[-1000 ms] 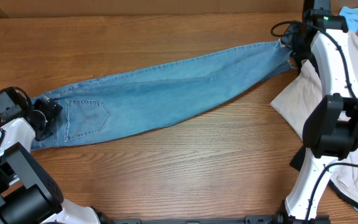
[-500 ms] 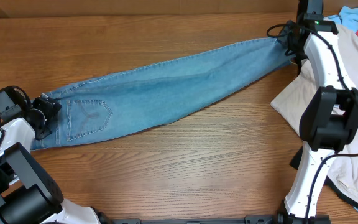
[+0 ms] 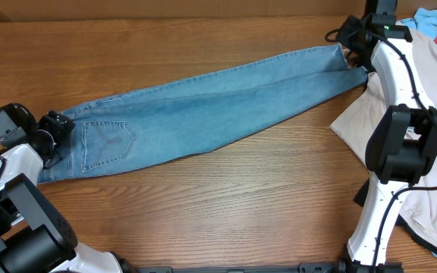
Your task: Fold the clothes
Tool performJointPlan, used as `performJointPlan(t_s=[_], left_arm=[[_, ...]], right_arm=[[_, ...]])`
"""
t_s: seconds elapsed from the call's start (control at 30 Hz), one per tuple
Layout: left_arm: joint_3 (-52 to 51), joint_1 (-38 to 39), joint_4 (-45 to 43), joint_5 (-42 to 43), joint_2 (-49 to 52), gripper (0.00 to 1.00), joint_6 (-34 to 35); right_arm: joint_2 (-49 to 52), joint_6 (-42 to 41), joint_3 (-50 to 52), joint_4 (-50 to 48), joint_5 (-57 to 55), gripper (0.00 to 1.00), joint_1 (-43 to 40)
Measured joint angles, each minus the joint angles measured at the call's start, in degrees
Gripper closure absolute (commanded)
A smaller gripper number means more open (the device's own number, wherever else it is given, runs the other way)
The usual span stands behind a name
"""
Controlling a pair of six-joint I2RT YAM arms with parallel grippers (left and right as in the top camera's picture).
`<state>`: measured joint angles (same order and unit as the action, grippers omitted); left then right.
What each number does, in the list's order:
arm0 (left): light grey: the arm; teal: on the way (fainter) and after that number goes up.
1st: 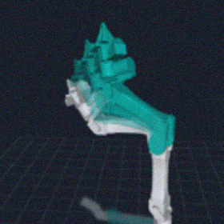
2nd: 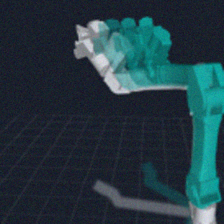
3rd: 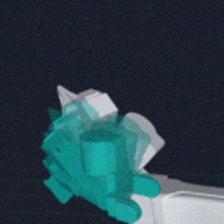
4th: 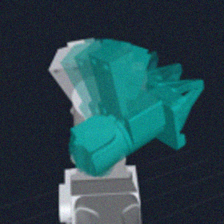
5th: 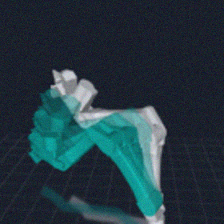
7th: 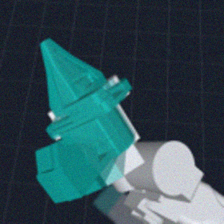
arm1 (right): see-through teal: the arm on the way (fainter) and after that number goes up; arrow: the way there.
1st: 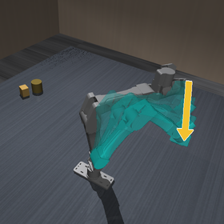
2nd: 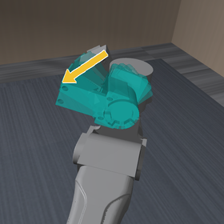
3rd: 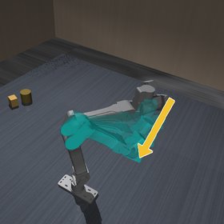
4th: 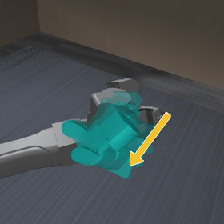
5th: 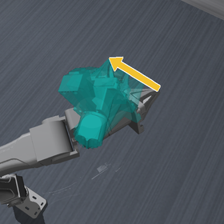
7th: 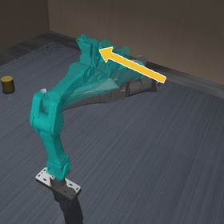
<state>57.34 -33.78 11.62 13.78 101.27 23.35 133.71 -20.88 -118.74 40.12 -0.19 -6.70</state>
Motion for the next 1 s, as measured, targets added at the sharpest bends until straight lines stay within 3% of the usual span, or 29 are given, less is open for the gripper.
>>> performJointPlan(t_s=[0.3,0.67,0.8,0.83,0.93,1.0], left_arm=[[1.57,0.00,0.17,1.66,-1.42,0.00,-7.45],[2.45,0.00,-1.75,-3.63,-1.49,0.04,-12.87],[2.78,0.00,-1.86,-5.18,0.50,0.14,-13.55],[2.78,0.00,-1.88,-5.44,1.18,0.21,-13.53],[2.78,-0.02,-2.05,-5.81,3.65,0.46,-14.19],[2.78,-0.11,-2.05,-5.92,4.79,0.74,-14.58]], right_arm=[[0.00,1.09,-0.09,13.88,0.37,0.64,0.00],[0.00,1.44,-0.09,18.23,0.39,0.64,0.00],[0.00,1.44,-0.09,18.69,0.42,0.65,0.00],[0.00,1.49,-0.09,18.95,0.42,0.65,0.00],[0.00,1.44,-0.09,19.41,0.42,0.65,0.00],[0.00,1.44,-0.09,19.47,0.42,0.65,0.00]])
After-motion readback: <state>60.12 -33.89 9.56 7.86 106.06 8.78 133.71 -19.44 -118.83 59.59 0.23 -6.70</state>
